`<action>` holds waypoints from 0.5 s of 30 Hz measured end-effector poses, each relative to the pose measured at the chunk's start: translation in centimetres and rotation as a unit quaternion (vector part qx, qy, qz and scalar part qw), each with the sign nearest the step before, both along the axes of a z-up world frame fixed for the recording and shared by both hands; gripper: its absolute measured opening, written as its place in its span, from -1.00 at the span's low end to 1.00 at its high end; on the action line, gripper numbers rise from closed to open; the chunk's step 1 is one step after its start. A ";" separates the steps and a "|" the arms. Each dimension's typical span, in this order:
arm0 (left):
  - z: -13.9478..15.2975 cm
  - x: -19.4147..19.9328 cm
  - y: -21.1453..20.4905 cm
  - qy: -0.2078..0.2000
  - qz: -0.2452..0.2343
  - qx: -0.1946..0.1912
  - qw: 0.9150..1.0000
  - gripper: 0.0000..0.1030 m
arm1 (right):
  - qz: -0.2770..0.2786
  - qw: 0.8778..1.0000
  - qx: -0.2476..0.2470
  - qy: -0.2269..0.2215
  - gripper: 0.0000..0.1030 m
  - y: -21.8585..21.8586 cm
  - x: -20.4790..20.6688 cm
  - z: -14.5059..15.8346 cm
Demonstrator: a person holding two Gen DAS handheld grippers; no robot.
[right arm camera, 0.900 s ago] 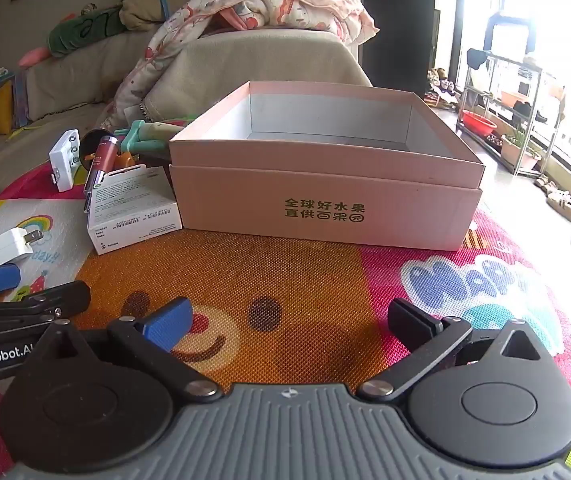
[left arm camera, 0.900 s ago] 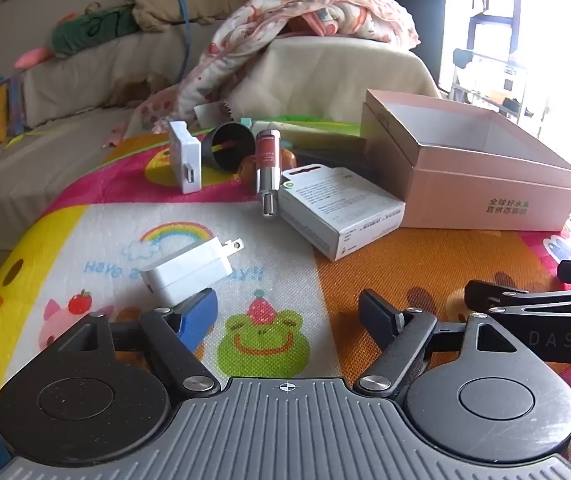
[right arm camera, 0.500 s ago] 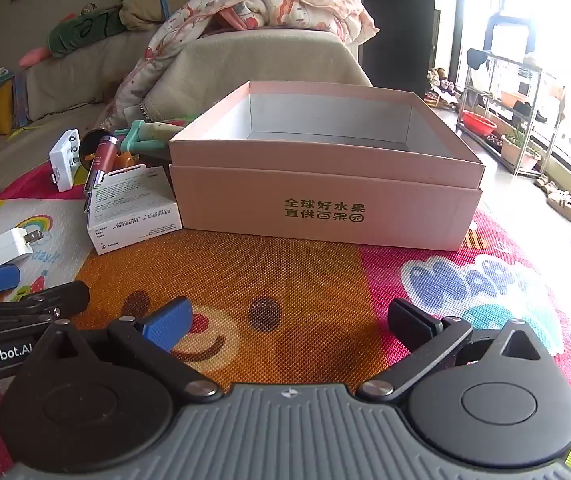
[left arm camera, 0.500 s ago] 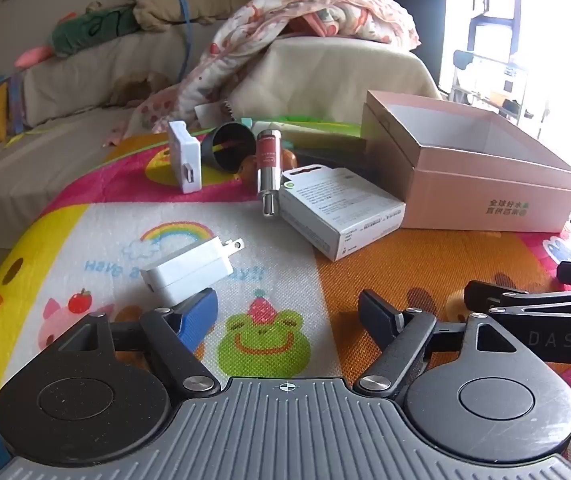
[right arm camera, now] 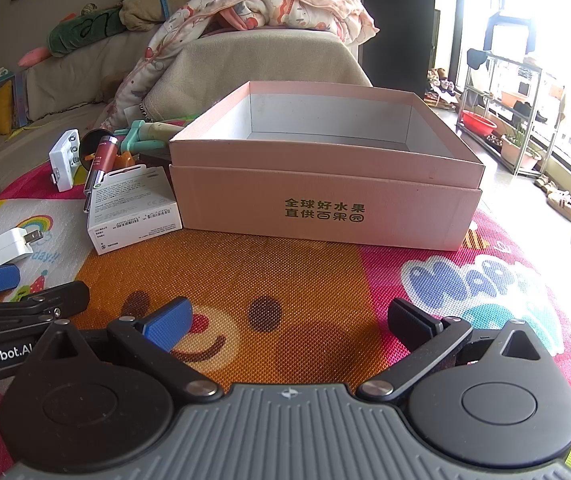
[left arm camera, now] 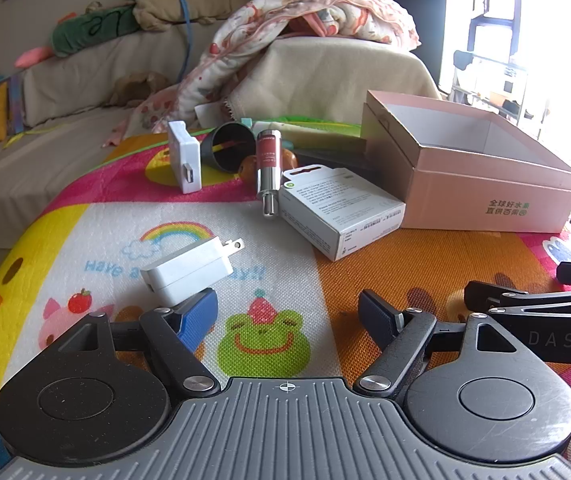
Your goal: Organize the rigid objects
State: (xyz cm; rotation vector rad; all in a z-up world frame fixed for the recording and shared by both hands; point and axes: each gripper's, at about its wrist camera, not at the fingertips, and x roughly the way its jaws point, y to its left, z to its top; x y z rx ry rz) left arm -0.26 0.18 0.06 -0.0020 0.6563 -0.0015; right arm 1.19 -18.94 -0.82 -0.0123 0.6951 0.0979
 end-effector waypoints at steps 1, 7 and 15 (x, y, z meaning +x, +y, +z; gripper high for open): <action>0.0 0.0 0.0 0.000 0.000 0.000 1.000 0.61 | 0.000 1.000 0.000 0.000 1.00 0.0 0.0 0.0; -0.1 0.0 0.0 0.000 0.001 0.004 1.000 0.62 | 0.000 1.000 0.000 0.000 1.00 0.0 0.0 0.0; -0.1 0.1 -0.1 0.000 0.001 0.005 1.000 0.62 | 0.000 1.000 0.000 0.000 1.00 0.0 0.0 0.0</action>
